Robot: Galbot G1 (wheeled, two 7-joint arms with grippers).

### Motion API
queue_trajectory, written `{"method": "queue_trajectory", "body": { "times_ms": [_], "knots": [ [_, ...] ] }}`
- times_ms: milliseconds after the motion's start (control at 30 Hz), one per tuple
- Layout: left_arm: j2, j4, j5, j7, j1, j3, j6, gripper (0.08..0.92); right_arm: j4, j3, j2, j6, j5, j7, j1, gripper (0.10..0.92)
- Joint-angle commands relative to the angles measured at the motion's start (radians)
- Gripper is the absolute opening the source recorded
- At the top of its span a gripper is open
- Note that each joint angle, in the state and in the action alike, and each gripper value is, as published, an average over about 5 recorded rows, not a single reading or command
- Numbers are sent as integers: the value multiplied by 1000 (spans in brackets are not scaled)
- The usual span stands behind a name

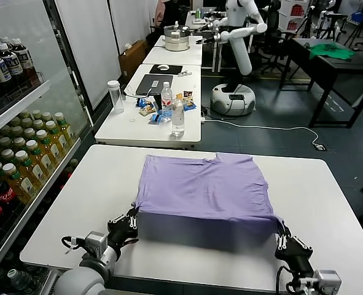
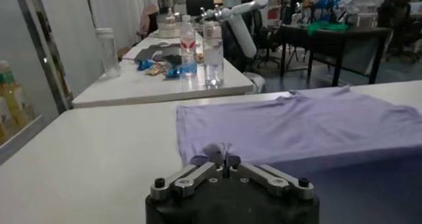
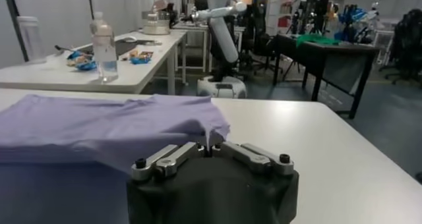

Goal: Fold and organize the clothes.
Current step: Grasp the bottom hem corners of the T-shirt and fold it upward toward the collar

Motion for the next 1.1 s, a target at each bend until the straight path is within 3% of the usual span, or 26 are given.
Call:
{"method": "queue_trajectory", "body": {
  "times_ms": [33,300,567,733,1100],
  "knots": [
    [82,-72,-21,-8,67,-41,-2,91,66,60,-31,-40,20,-12,-89,123],
    [110,-184,-7,-23,249,-82,4,91,158,159,-15,-20,-3,-28,-290,123],
    [123,-189,1,-37,284,-93,24,91,166,163,-2,3,-35,-35,-344,123],
    [124,-141,1,-36,206,-71,24,91,125,136,-16,-3,-33,-24,-248,123],
    [125,114,-3,-14,-86,44,27,91,-89,41,-127,-77,19,0,84,123]
  ]
}}
